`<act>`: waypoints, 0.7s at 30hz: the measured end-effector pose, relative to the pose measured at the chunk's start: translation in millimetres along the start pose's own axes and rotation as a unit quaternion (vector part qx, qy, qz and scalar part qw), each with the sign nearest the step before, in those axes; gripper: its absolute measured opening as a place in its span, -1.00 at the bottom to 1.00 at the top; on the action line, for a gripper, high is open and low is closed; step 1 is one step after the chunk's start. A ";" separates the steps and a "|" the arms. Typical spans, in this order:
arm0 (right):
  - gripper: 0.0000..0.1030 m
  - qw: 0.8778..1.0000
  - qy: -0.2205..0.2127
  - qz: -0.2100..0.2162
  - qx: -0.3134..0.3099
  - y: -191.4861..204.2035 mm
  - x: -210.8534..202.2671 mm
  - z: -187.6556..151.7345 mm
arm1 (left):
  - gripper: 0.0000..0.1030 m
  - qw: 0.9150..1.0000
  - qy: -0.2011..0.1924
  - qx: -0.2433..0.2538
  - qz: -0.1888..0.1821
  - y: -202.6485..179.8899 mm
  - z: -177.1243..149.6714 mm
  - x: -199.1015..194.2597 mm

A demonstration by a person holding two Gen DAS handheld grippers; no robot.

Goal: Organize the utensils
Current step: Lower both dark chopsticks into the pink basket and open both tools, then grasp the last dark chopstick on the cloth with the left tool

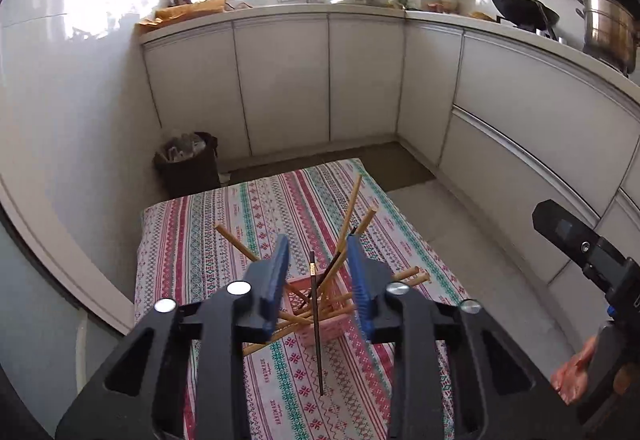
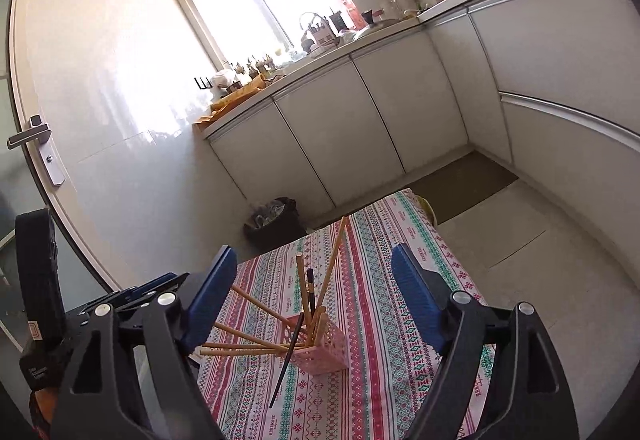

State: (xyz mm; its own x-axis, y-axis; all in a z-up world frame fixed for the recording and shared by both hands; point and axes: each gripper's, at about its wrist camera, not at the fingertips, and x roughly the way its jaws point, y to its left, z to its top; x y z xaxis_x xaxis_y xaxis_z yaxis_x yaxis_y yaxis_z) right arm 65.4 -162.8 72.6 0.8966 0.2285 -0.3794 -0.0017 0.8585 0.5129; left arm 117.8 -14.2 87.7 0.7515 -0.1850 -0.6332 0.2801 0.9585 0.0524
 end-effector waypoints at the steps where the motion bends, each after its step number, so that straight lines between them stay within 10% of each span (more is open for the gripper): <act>1: 0.51 1.000 0.001 0.000 0.004 -4.8 0.9 -2.1 | -0.84 1.000 0.004 0.003 -0.009 -1.3 -0.6 1.4; 6: 0.51 0.999 0.030 -0.011 0.027 -30.9 13.7 -6.7 | -0.98 0.998 0.042 0.040 -0.039 -12.5 -27.7 5.2; 11: 0.51 0.997 0.052 -0.024 0.043 -48.8 19.0 -8.7 | -0.96 0.984 0.167 0.060 -0.028 -12.8 -68.7 44.4; 18: 0.51 0.996 0.074 -0.025 0.044 -52.2 24.6 -9.9 | -0.43 0.950 0.311 -0.032 -0.030 11.1 -105.2 106.0; 21: 0.51 0.996 0.078 -0.026 0.043 -54.4 26.0 -9.8 | -0.38 0.951 0.306 -0.035 -0.006 12.3 -102.4 112.7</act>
State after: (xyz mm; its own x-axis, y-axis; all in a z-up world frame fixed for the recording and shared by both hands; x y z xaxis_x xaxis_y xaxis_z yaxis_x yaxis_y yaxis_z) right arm 84.5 -199.0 27.3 0.8146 0.2584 -0.5193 0.0882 0.8297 0.5511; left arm 144.8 -1.0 -62.2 0.2542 -0.0552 -0.9656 0.2287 0.9735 0.0046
